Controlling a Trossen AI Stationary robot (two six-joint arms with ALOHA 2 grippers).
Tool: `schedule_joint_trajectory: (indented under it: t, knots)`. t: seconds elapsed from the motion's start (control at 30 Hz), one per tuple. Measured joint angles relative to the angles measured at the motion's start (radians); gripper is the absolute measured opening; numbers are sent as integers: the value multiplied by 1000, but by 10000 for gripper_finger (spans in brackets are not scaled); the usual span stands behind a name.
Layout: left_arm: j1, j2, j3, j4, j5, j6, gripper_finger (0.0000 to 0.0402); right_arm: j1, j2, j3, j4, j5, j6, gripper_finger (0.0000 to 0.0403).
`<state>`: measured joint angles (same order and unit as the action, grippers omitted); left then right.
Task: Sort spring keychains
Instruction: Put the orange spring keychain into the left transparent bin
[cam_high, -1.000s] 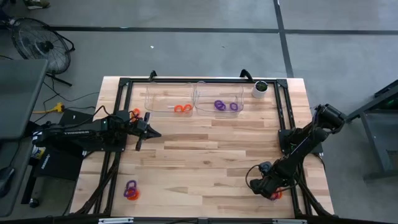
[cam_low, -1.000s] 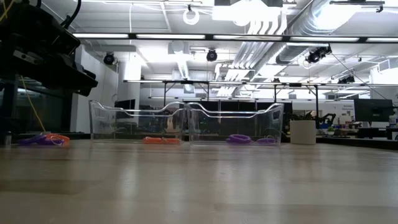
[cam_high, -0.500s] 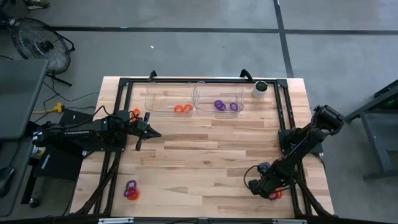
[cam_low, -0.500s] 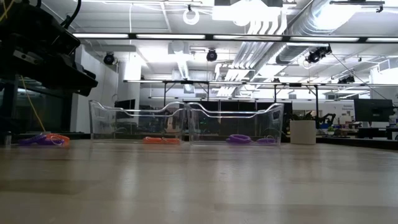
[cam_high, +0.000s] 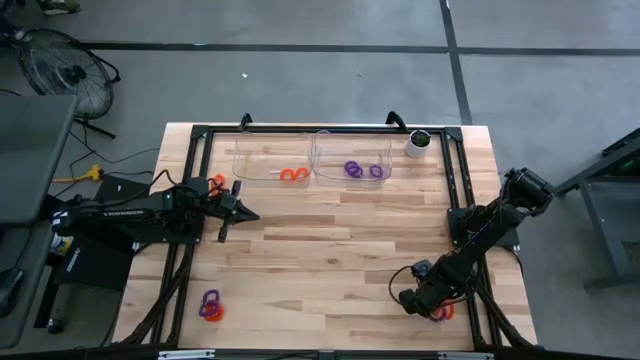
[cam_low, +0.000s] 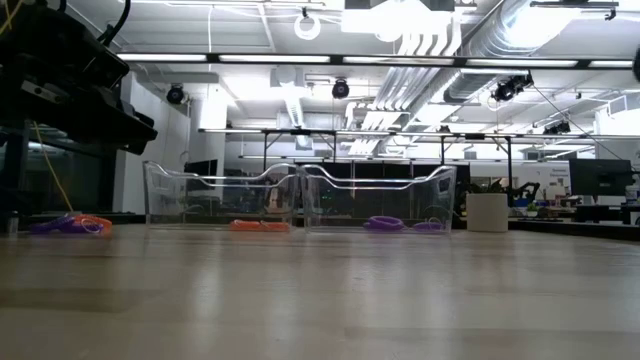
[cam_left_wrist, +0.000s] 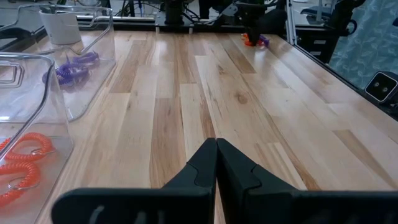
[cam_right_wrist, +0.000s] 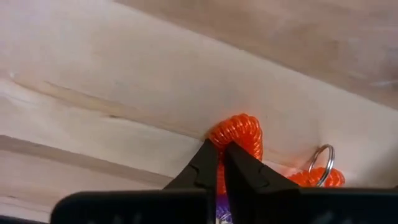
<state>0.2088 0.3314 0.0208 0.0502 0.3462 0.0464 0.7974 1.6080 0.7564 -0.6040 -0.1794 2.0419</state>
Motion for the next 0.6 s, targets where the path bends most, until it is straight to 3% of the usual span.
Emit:
schedule_joint_trajectory:
  t: [0.4,0.6]
  knots:
    - [0,0,0,0,0,0,1,-90,-118,-5,-166,181,-91,2]
    - [0,0,0,0,0,0,1,-153,-192,-3,-188,347,-163,1]
